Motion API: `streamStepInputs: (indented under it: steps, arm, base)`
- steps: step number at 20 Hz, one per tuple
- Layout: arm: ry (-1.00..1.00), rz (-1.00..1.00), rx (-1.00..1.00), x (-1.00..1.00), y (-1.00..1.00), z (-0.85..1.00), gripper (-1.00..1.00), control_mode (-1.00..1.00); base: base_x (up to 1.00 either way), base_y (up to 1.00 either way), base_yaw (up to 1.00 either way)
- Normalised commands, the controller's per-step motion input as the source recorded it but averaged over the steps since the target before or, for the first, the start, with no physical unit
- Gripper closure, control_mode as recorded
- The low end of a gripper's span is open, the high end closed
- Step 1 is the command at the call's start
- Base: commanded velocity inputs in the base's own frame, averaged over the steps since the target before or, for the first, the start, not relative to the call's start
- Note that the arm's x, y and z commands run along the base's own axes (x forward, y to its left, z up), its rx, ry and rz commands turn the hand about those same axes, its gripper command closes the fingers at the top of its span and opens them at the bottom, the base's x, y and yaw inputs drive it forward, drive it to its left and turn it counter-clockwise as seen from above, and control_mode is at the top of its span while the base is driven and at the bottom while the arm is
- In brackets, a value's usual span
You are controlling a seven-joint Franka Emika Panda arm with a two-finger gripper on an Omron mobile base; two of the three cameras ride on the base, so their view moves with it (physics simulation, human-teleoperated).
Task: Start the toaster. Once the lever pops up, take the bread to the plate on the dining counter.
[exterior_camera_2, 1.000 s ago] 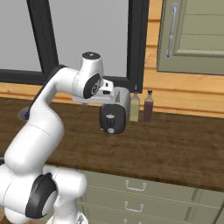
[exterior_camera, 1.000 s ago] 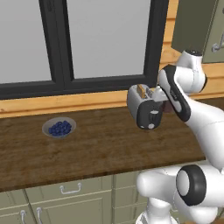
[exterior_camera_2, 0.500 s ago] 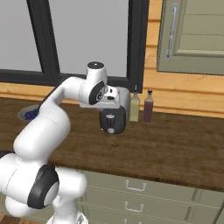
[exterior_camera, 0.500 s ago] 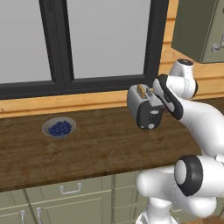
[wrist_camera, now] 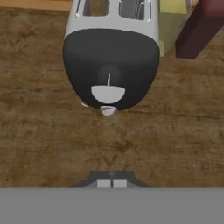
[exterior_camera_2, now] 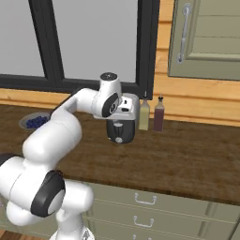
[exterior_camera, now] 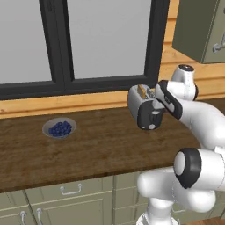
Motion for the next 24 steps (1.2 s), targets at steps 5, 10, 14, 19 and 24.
streamStepInputs:
  steps: [5,10,14,19,24]
  arm:
    - [-0.03,0.0,0.0,0.24,0.0,-0.01,1.0,-1.0]
    - [0.0,0.0,0.0,0.0,0.32,-0.1,1.0,-1.0]
    - [0.0,-0.03,0.0,0.17,0.16,-0.26,1.0,-1.0]
    - [0.0,-0.01,-0.01,0.19,-0.12,-0.16,1.0,-1.0]
    - [0.0,0.0,-0.03,0.21,-0.03,-0.17,1.0,-1.0]
  base:
    - [0.0,0.0,0.0]
    - [0.0,0.0,0.0]
    - [0.0,0.0,0.0]
    - [0.0,0.0,0.0]
    - [0.0,0.0,0.0]
